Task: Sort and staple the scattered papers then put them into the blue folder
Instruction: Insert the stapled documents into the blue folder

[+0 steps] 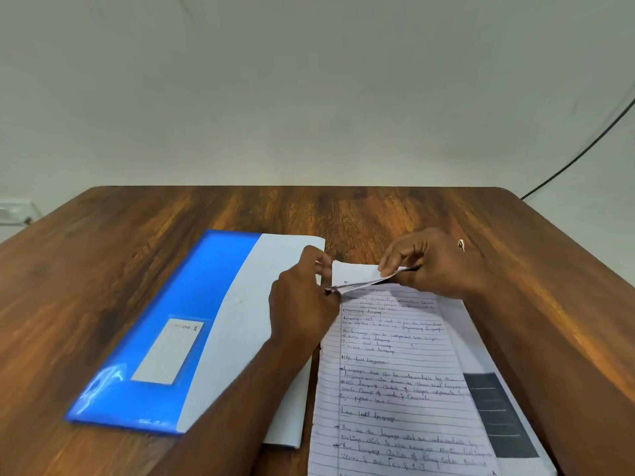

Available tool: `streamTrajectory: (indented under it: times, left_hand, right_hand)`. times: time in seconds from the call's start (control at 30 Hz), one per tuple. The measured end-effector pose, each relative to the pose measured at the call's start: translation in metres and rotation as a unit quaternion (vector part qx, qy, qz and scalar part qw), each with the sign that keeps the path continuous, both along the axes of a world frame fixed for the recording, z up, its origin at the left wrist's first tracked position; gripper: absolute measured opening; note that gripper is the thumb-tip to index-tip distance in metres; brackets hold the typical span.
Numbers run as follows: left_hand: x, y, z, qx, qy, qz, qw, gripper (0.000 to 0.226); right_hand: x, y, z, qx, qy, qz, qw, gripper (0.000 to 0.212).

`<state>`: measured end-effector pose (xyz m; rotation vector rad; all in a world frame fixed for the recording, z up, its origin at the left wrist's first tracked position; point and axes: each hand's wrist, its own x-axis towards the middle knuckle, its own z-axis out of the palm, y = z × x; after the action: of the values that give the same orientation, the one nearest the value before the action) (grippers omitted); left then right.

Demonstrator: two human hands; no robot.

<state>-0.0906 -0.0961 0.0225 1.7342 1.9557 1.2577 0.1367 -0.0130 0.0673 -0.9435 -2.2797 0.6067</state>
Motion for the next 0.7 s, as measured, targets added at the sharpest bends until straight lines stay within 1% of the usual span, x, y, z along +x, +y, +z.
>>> streamTrajectory:
  times: [0.03, 0.13, 0.17, 0.23, 0.27, 0.3, 0.37, 0.4, 0.43, 0.47, 0.53, 0.63, 0.7]
  left_hand:
    - [0.0, 0.0, -0.001, 0.005, 0.007, -0.006, 1.0, 0.044]
    - [0.0, -0.002, -0.002, 0.027, 0.033, -0.007, 0.999, 0.018]
    - [0.0, -0.002, -0.002, 0.034, 0.039, -0.008, 0.999, 0.013]
    - [0.001, -0.002, -0.001, 0.039, 0.046, -0.01, 0.998, 0.009]
    - [0.001, -0.001, -0.001, 0.04, 0.051, -0.011, 0.998, 0.009]
    - [0.001, -0.001, -0.001, 0.04, 0.056, -0.012, 0.998, 0.009]
    - [0.0, -0.001, -0.002, 0.041, 0.064, -0.016, 0.997, 0.009]
    - [0.0, -0.001, -0.002, 0.043, 0.067, -0.018, 0.997, 0.01]
    - [0.0, -0.001, -0.002, 0.044, 0.071, -0.02, 0.996, 0.012]
    - [0.0, 0.0, -0.002, 0.046, 0.076, -0.021, 0.996, 0.013]
    - [-0.001, 0.0, -0.002, 0.048, 0.081, -0.02, 0.995, 0.014]
    - [-0.001, 0.0, -0.002, 0.048, 0.083, -0.017, 0.995, 0.014]
    - [0.0, 0.0, -0.001, 0.041, 0.086, -0.014, 0.995, 0.014]
  right_hand:
    - [0.0, 0.0, -0.001, 0.0, -0.008, 0.005, 1.0, 0.021]
    - [0.001, -0.002, 0.002, -0.02, -0.018, -0.006, 1.0, 0.019]
    - [0.002, -0.003, 0.004, -0.034, -0.021, -0.013, 0.999, 0.017]
    - [-0.001, -0.005, 0.012, -0.07, -0.03, -0.021, 0.997, 0.012]
    - [-0.004, -0.004, 0.015, -0.09, -0.029, -0.025, 0.995, 0.017]
    - [-0.006, 0.0, 0.017, -0.108, -0.02, -0.036, 0.993, 0.025]
    - [-0.011, 0.014, 0.018, -0.137, -0.005, -0.09, 0.986, 0.04]
    - [-0.015, 0.023, 0.019, -0.136, -0.031, -0.113, 0.984, 0.039]
    - [-0.02, 0.03, 0.02, -0.133, -0.08, -0.123, 0.98, 0.034]
    - [-0.027, 0.035, 0.022, -0.138, -0.134, -0.123, 0.974, 0.028]
    - [-0.043, 0.038, 0.028, -0.159, -0.205, -0.109, 0.96, 0.028]
    - [-0.061, 0.038, 0.029, -0.163, -0.245, -0.102, 0.95, 0.036]
    - [-0.066, 0.04, 0.025, -0.167, -0.255, -0.11, 0.946, 0.034]
